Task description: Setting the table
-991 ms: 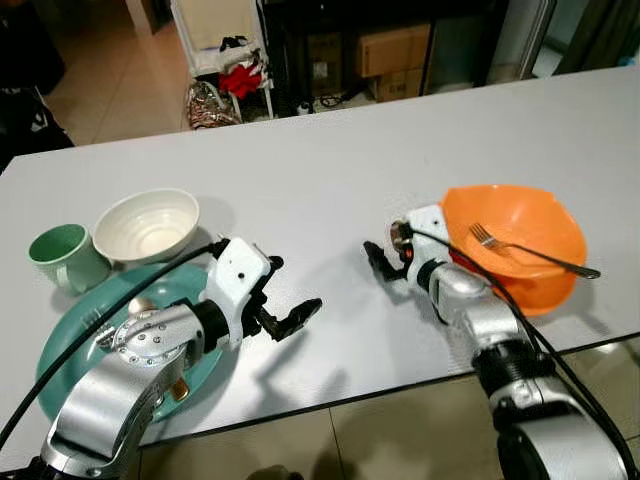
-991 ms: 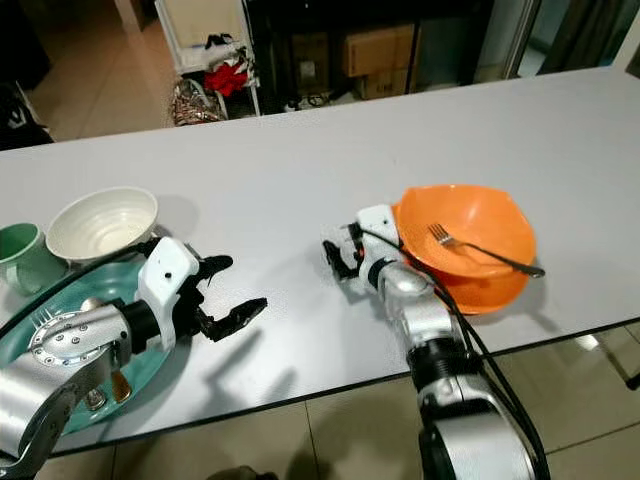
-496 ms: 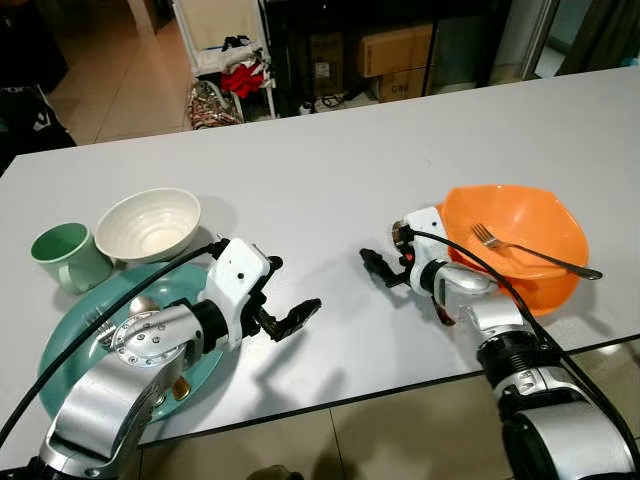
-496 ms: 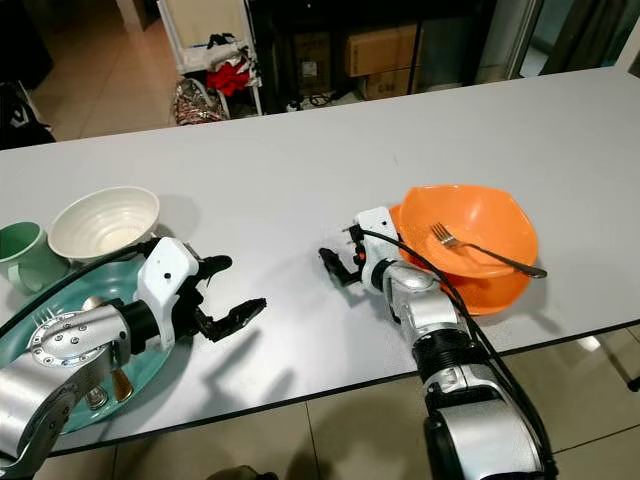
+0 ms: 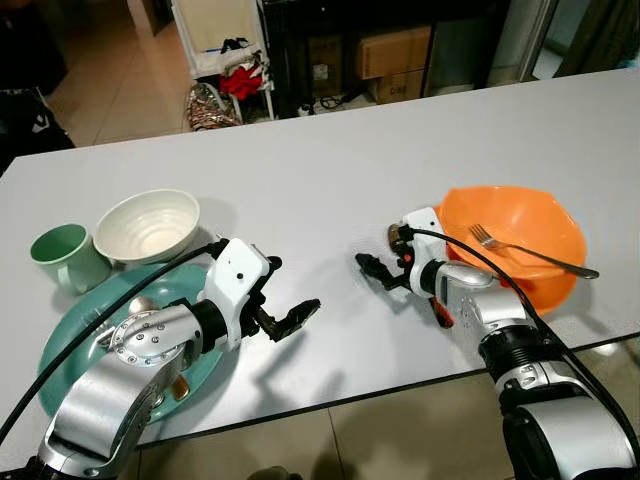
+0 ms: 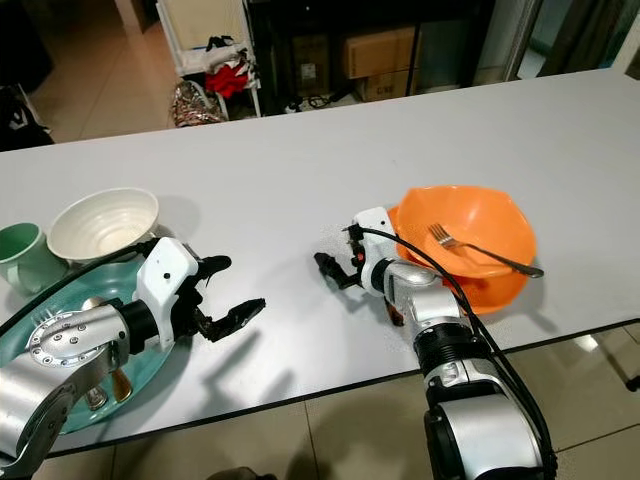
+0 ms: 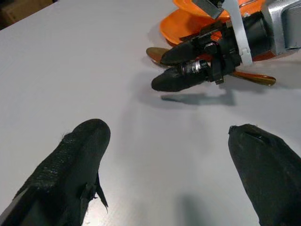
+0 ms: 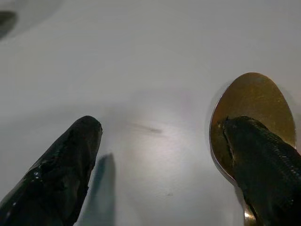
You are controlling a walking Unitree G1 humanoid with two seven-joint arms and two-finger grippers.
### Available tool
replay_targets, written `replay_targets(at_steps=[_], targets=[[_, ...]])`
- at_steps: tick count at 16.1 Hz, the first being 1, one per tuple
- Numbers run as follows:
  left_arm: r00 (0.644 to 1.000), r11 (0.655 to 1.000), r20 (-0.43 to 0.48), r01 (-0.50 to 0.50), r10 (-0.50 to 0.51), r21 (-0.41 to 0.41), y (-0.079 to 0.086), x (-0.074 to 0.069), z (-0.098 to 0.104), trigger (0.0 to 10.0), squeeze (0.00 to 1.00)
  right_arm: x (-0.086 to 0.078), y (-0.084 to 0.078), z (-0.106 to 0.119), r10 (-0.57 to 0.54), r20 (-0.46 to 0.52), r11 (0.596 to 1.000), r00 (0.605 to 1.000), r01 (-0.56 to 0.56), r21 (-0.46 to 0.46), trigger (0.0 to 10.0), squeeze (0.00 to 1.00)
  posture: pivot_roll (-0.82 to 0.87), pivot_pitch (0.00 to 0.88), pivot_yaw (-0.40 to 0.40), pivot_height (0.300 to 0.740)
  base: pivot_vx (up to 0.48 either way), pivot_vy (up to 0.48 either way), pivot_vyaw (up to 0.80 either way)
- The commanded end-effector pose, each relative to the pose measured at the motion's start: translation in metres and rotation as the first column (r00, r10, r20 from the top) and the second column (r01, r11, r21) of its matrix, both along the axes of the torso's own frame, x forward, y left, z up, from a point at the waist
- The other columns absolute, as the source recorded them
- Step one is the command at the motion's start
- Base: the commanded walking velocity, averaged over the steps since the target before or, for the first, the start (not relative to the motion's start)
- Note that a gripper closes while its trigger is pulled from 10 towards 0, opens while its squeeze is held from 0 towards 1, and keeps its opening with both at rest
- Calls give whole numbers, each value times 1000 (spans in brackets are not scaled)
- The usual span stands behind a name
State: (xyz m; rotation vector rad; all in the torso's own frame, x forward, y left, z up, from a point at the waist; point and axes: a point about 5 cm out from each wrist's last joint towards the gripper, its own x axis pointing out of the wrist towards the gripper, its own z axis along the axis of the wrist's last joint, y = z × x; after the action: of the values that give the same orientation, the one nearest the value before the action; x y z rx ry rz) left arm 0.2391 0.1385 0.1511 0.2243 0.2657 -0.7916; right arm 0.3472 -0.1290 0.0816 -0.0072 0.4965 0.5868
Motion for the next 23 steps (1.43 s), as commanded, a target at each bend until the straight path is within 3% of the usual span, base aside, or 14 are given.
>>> replay_targets(at_steps=[1,4,6,9,13,16,17,18,19,20,22,23], targets=[[1000,1000,5,-5,5,15,3,2,2,10000,0,-17,8,-22,67,-130,998,989,-65,19,10000,1000,50,0,99,740,0,0,0],[1000,1000,7,-7,7,16,3,2,2,10000,0,-20,17,-18,125,-124,992,984,-120,42,10000,1000,51,0,98,740,0,0,0],[1000,1000,9,-13,12,15,3,3,2,10000,0,-17,24,-8,112,-64,992,992,-107,71,10000,1000,53,0,95,740,0,0,0],[1000,1000,12,-12,12,15,3,4,2,10000,0,-13,22,8,82,20,996,996,-83,45,10000,1000,51,0,98,740,0,0,0],[1000,1000,14,-7,7,10,3,4,4,10000,0,-18,17,14,-35,-3,997,999,35,-62,10000,1000,43,0,109,740,0,0,0],[1000,1000,10,5,-5,13,2,5,3,10000,0,-27,24,12,-87,-41,992,995,83,-99,10000,1000,38,0,119,740,0,0,0],[1000,1000,10,8,-8,14,1,5,3,10000,0,-30,26,7,-74,-72,991,995,66,-116,10000,906,38,0,119,740,0,0,0],[1000,1000,10,9,-9,15,1,5,3,10000,0,-32,26,3,-69,-90,989,994,56,-136,10000,502,42,0,120,740,0,0,0],[1000,1000,10,9,-9,15,1,5,4,10000,0,-33,25,0,-75,-101,984,992,57,-170,10000,0,43,0,119,740,0,0,0],[1000,1000,11,7,-7,15,1,6,4,10000,0,-35,21,-5,-100,-132,972,986,68,-226,10000,0,47,0,112,740,0,0,0],[1000,1000,10,5,-5,14,1,5,4,10000,0,-38,20,-7,-127,-160,964,979,83,-253,2431,0,46,0,111,740,0,0,0],[1000,1000,9,5,-5,14,1,5,3,10000,0,-38,19,-7,-129,-164,964,978,85,-252,0,0,43,0,113,740,0,0,0]])
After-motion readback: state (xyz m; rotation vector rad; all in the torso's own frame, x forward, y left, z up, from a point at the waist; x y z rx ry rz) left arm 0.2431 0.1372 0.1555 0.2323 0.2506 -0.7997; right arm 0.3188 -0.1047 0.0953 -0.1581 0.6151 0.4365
